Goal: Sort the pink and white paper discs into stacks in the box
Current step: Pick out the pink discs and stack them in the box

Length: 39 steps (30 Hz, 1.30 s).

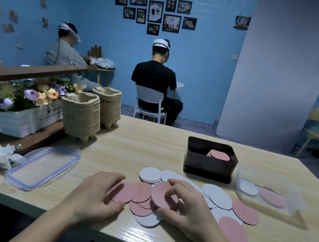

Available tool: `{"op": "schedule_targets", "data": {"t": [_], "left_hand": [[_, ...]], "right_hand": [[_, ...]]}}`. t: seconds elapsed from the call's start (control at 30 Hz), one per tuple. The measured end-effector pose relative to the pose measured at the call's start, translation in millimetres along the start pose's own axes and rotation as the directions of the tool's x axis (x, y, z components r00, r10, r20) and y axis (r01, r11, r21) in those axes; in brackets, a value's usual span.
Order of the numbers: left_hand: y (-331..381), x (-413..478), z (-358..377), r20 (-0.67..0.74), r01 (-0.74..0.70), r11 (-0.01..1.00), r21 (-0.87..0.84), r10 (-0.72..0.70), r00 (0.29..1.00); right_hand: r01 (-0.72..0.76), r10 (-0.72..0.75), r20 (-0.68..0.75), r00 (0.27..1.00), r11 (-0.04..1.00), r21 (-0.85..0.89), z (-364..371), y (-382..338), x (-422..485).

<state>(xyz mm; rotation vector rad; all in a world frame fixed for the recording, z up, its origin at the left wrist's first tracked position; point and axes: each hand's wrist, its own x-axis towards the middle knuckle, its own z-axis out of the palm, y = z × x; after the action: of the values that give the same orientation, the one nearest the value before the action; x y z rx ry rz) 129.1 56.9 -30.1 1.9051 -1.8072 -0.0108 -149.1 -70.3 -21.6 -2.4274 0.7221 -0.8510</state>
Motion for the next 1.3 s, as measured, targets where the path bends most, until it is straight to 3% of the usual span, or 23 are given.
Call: {"op": "schedule_targets", "data": {"t": [0.33, 0.53, 0.97, 1.2, 1.3], "left_hand": [[3.2, 3.1, 1.0, -0.047, -0.007, 0.998, -0.066, 0.004, 0.999], [23.1, 7.4, 5.4, -0.158, -0.158, 0.974, -0.165, 0.132, 0.979], [59.6, 34.6, 31.1, -0.177, -0.299, 0.936, -0.185, 0.268, 0.947], [56.2, 34.9, 33.3, -0.266, -0.273, 0.919, -0.285, 0.198, 0.943], [55.2, 35.9, 32.7, -0.309, -0.326, 0.897, -0.299, 0.233, 0.922]], "right_hand": [[-0.028, 0.028, 0.003, 1.0, 0.999, -0.019, -2.2, -1.8, -1.3], [-0.015, 0.014, -0.01, 1.0, 1.0, -0.025, -0.9, 0.4, -0.6], [0.02, -0.021, -0.035, 0.999, 0.999, -0.031, 2.3, 7.3, 0.8], [0.002, 0.003, -0.14, 0.99, 0.999, 0.033, 2.9, 13.8, -2.1], [-0.012, 0.02, -0.153, 0.988, 0.998, 0.058, 2.6, 14.3, -1.7]]}}
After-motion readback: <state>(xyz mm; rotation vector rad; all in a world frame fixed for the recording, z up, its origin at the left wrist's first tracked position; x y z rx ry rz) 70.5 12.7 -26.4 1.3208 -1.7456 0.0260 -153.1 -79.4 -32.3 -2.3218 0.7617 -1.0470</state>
